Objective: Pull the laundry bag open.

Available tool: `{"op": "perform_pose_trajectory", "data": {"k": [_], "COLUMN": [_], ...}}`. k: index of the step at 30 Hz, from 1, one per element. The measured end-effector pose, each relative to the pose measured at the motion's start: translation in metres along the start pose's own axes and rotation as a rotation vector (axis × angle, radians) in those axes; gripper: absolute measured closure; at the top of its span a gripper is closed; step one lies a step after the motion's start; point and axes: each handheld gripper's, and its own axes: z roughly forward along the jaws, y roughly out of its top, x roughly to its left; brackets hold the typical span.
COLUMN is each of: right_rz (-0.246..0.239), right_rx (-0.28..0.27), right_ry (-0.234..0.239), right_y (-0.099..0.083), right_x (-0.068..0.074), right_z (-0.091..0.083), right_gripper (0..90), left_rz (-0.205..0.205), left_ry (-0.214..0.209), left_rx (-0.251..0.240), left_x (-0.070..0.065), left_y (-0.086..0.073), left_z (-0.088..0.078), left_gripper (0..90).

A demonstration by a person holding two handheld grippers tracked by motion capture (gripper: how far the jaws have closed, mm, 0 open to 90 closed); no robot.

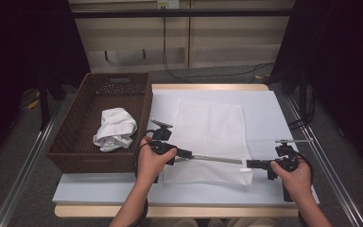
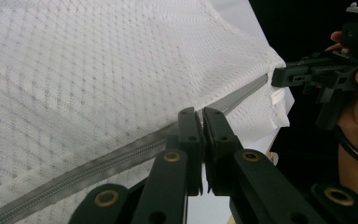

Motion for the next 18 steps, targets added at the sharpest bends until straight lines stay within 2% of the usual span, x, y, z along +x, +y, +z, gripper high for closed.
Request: {"op": "perform_pose_trajectory", "data": {"k": [4, 6, 8, 18], "right_rz": [-0.002, -0.003, 0.002, 0.008], "right_rx": [0.002, 0.002, 0.001, 0.0], "right_ry": [0.0, -0.009, -0.001, 0.0], "right_y": [-0.0002, 0.0, 0.0, 0.0], "right_x": [-0.0007, -0.0001, -0.001, -0.0025], "right_z": [0.0004, 0.0001, -0.0003, -0.001], "right_gripper": [88.4, 88.4, 88.4, 88.4], "left_rz": [-0.002, -0.005, -0.004, -0.005], "left_ry": [0.004, 0.022, 0.006, 0.011], "left_rx": [-0.001, -0.007, -0.001, -0.003], "left_x": [0.0004, 0.0005, 0.0012, 0.0037], "left_y": [-0.0002, -0.0005, -0.0005, -0.0009], "left_z": [-0.0005, -0.0006, -0.0012, -0.0024], "left_gripper": [86.8, 86.8, 86.8, 86.8]}}
